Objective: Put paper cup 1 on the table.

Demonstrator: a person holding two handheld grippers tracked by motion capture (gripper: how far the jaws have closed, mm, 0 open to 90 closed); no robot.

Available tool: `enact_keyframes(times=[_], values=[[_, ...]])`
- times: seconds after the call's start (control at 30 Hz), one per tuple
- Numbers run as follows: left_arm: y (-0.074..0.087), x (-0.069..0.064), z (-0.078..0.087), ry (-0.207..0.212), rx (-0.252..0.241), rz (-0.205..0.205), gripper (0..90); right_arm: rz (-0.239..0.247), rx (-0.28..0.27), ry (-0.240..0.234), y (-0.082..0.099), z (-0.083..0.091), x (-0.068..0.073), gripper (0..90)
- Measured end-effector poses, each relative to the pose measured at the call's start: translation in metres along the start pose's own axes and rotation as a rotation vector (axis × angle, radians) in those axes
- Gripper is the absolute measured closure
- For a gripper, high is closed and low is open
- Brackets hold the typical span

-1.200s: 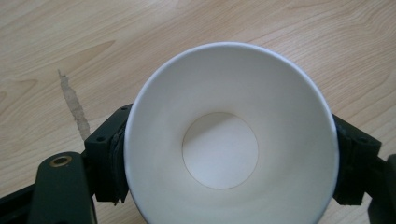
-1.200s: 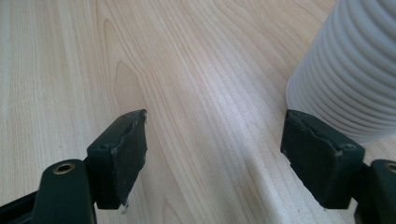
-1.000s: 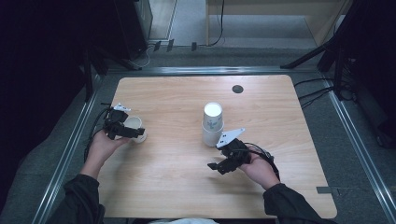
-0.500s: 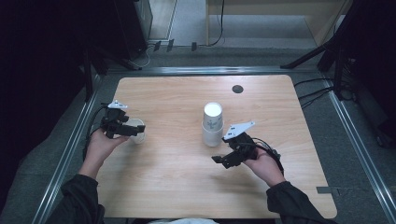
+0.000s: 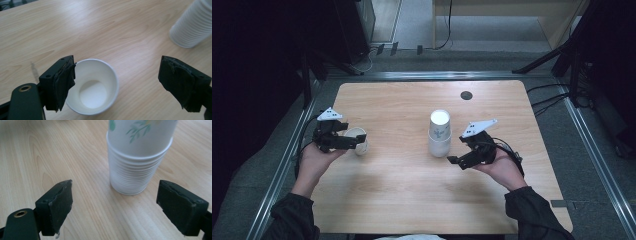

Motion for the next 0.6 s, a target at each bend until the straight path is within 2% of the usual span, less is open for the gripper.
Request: enact_keyframes(times=[0.13,0.17,0.23,0.3,0.37,0.47,0.53,0.6], values=[[0.004,-0.019,0.006,0.047,0.006,-0.024,14.5,0.012,-0.010,0.020,-0.009,0.004,-0.007,13.7],[0.004,-0.019,0.006,0.047,0.006,-0.024,14.6,0.012,-0.010,0.020,-0.009,0.004,-0.007,13.7],[0.009,-0.036,0.005,0.097,0.019,-0.032,14.7,0.018,-0.009,0.014,-0.014,0.003,-0.009,13.7],[0.011,-0.041,0.005,0.107,0.028,-0.041,14.7,0.024,-0.008,0.006,-0.018,0.001,-0.010,14.0],[0.015,-0.055,0.003,0.124,0.039,-0.067,14.7,0.023,-0.005,-0.001,-0.021,-0.001,-0.013,14.1],[0.016,-0.067,0.003,0.156,0.030,-0.073,15.1,0.032,0.000,-0.016,-0.027,-0.003,-0.016,14.8],[0.017,-0.073,0.004,0.176,0.027,-0.073,15.5,0.021,0.006,-0.028,-0.031,-0.002,-0.019,16.1],[0.017,-0.076,0.004,0.185,0.026,-0.075,15.5,0.019,0.010,-0.030,-0.034,-0.002,-0.020,16.8]])
Point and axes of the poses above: each handheld gripper's, and its own axes: z roughly backward along the jaws, y roughly out of its underside, x roughly to its left, the point moved 8 cm from there along -z, roughly forward along the jaws, and after that the axes turned 9 degrees about -y, right-handed, at the moved point
